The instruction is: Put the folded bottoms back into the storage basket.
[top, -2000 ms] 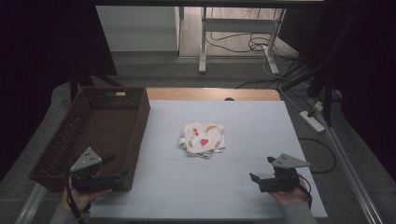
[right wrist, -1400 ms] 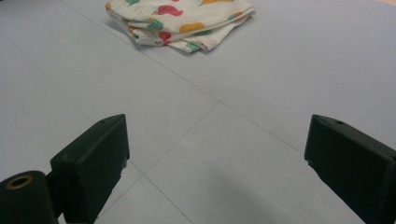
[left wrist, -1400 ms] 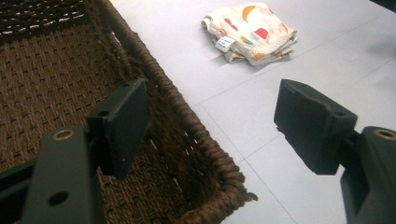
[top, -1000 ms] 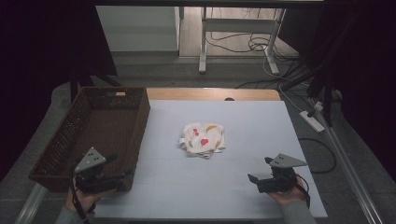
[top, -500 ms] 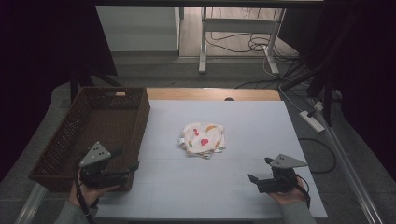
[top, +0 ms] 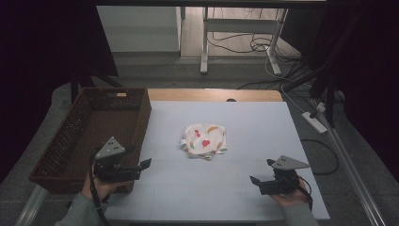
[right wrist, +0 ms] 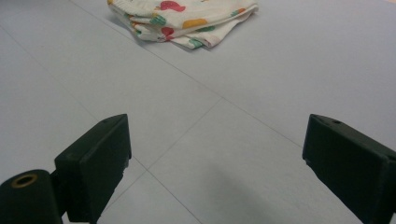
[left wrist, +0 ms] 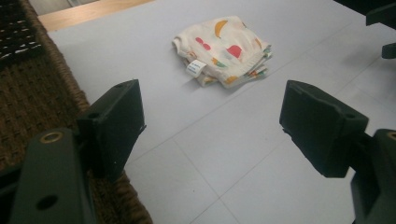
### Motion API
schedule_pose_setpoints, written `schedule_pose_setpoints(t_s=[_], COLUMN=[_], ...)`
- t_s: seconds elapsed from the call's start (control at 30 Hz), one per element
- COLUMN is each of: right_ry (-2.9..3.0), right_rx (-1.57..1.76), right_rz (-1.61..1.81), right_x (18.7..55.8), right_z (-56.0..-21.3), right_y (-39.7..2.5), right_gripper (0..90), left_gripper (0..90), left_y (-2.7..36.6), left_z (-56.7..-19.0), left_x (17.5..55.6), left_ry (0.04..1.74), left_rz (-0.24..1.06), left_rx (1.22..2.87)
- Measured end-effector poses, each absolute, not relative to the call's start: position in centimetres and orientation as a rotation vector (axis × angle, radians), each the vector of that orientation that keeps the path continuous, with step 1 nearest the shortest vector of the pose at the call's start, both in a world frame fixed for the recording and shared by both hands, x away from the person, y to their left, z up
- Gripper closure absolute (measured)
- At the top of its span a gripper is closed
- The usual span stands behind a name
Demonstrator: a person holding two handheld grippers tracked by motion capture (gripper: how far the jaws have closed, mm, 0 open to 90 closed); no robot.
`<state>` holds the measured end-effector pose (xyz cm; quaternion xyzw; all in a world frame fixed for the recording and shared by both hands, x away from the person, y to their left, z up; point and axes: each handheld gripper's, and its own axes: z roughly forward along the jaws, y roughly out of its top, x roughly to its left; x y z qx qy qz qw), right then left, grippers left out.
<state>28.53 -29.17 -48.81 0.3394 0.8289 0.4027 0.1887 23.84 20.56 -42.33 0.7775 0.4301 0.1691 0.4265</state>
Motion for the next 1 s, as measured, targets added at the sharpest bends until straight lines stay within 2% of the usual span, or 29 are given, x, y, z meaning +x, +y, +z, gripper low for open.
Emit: schedule_pose_setpoints(t_s=[1.0], right_ry=[2.336], right_rx=[0.959], right_rz=[1.136], right_x=[28.6], right_z=[-48.9], right_y=[-29.2], right_gripper=[8.3], left_gripper=[20.5], left_y=[16.7], left_z=[-41.5], left_x=[26.7], left_ry=[1.042], left_rz=[0.4], left_rx=[1.981])
